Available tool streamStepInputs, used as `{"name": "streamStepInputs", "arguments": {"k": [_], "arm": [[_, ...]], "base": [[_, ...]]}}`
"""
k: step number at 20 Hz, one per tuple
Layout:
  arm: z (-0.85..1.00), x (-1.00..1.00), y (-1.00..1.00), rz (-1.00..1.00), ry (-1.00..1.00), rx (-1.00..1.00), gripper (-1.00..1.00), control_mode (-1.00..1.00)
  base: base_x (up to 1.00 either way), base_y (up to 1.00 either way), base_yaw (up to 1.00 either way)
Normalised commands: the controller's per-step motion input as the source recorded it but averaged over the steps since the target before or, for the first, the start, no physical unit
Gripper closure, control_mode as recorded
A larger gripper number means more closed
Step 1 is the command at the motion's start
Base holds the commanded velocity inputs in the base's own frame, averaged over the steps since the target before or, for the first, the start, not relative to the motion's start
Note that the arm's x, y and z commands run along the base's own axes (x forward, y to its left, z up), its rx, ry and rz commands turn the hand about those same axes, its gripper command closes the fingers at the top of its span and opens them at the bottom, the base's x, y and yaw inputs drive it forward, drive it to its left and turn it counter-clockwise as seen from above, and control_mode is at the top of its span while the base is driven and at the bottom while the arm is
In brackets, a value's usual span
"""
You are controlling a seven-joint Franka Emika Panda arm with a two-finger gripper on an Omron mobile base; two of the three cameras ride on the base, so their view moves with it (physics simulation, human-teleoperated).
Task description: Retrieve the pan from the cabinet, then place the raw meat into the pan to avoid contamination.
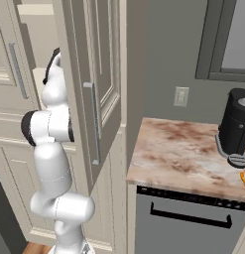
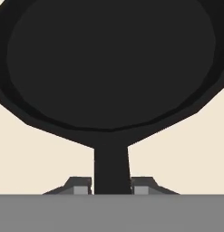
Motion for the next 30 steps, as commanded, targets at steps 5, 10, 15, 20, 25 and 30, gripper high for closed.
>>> {"name": "streamStepInputs", "arguments": {"k": [5, 10, 15, 20, 25, 30], "arm": [[-0.19, 0.00, -0.19, -0.08, -0.01, 0.00, 1.00, -1.00], [-0.19, 0.00, -0.20, -0.08, 0.00, 0.00, 1.00, -1.00], [-0.18, 0.00, -0.18, -0.08, 0.00, 0.00, 1.00, -1.00], [-0.16, 0.00, -0.18, -0.08, 0.00, 0.00, 1.00, -1.00], [-0.05, 0.00, -0.22, -0.08, 0.01, 0.00, 1.00, -1.00], [0.03, -0.03, -0.17, -0.06, 0.04, 0.00, 1.00, -1.00]], "base": [[0.00, 0.00, 0.00], [0.00, 0.00, 0.00], [0.00, 0.00, 0.00], [0.00, 0.00, 0.00], [0.00, 0.00, 0.00], [0.00, 0.00, 0.00]]}}
